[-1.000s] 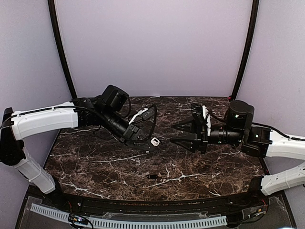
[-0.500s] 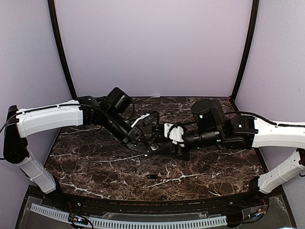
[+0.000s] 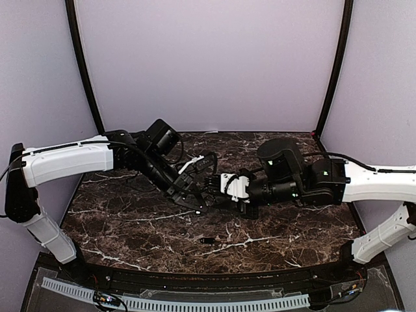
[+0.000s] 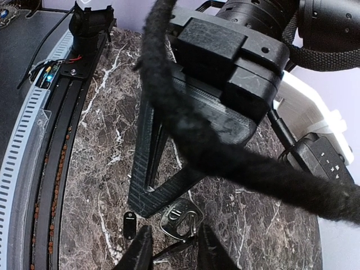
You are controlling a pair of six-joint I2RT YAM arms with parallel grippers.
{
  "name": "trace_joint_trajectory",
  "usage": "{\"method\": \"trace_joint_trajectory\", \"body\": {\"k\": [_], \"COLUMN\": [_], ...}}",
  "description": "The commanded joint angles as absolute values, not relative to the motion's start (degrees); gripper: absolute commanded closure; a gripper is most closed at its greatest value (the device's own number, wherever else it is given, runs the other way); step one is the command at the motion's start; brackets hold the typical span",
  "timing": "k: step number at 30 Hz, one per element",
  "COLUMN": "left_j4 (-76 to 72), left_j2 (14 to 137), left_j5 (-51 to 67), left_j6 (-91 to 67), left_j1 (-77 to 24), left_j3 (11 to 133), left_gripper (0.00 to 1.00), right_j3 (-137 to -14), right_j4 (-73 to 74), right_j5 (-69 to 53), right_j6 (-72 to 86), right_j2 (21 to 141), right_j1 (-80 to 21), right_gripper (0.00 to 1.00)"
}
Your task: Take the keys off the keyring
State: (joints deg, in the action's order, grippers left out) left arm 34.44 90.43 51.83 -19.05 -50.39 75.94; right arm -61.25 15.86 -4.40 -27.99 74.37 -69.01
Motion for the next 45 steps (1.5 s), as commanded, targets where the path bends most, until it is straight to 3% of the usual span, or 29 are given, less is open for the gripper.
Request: {"method": "trace_joint_trajectory", "body": {"k": [1,15,20,34,45], "left_j4": [35.89,36.26,34.34,18.53,14.58], "left_j2": [90.45,89.77,88.50,81.99,81.24], "left_j5": [53.11,52.65,51.51,52.08,53.98], "left_j6": [-17.98,-17.39,-17.87,-22.05,-21.58], "left_j1": [-50.36,-50.36,-50.36,-50.36,-50.38], "left_j3": [77.52,77.44,76.00,69.23,68.55], "left_gripper": [1.00,1.00,1.00,1.00,1.00], "right_j3": [-63.56,-64.27,-61.96,-46.31,-43.42], "right_j4": [12.34,11.96,8.11,-31.72,-45.26], "right_j5": [-3.24,1.60,2.83,-13.42,-21.74], "right_j6": [-28.37,-29.19,-27.11,4.53,15.49], "right_j2": [74.82,77.27,76.02,72.58,75.62], "right_j1": [-69.82,-70.92,-70.82,-64.81,-62.27], "right_gripper": [0.76,1.00,1.00,1.00,1.00]}}
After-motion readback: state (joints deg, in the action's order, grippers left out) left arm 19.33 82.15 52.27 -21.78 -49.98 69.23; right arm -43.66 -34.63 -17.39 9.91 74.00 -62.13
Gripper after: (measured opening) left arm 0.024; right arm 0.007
